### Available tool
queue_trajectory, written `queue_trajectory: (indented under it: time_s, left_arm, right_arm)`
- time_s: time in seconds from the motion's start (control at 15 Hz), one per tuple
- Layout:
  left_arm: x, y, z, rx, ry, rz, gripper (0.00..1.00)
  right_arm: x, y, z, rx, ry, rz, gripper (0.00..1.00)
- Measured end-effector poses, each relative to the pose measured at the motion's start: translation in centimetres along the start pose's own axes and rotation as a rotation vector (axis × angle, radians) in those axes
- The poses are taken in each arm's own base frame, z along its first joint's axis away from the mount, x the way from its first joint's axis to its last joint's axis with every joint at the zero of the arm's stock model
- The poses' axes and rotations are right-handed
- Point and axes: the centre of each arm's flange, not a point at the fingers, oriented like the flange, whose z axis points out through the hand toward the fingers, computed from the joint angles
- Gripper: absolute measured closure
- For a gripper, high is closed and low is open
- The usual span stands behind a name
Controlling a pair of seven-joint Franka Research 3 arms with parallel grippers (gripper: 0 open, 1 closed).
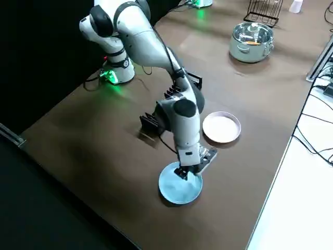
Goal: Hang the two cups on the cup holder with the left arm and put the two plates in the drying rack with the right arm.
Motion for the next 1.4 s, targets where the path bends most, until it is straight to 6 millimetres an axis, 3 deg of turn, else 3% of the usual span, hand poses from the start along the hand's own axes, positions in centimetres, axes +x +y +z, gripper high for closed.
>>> queue_trajectory:
  time_s: [0.2,0.33,0.47,0.67,0.87,1.13,1.4]
  left_arm:
    - [4.4,0.1,-6.2,-0.011,-0.043,-0.03,0.31]
    - [7.2,1.7,-9.5,-0.004,-0.041,-0.067,0.31]
    - [9.2,3.9,-11.3,0.004,-0.029,-0.11,0.31]
    - [11.0,8.4,-12.1,0.005,-0.043,-0.187,0.31]
    - [11.2,12.1,-12.2,0.005,-0.12,-0.23,0.31]
    - [10.8,14.4,-13.5,0.032,-0.151,-0.256,0.31]
    - [10.9,15.7,-14.2,0.048,-0.138,-0.267,0.31]
  right_arm:
    - [-1.0,3.7,-0.3,-0.015,0.007,-0.026,0.55]
    - [-1.7,6.2,-0.5,-0.025,0.01,-0.038,0.55]
    - [-2.4,8.1,-0.7,-0.032,0.013,-0.037,0.55]
    - [-2.8,8.6,-0.1,-0.031,0.01,-0.029,0.55]
    - [-3.2,8.8,1.3,-0.041,0.031,-0.015,0.54]
    - [-4.4,9.8,3.5,-0.045,0.034,0.013,0.53]
    - [-4.7,9.5,4.9,-0.035,0.055,0.037,0.53]
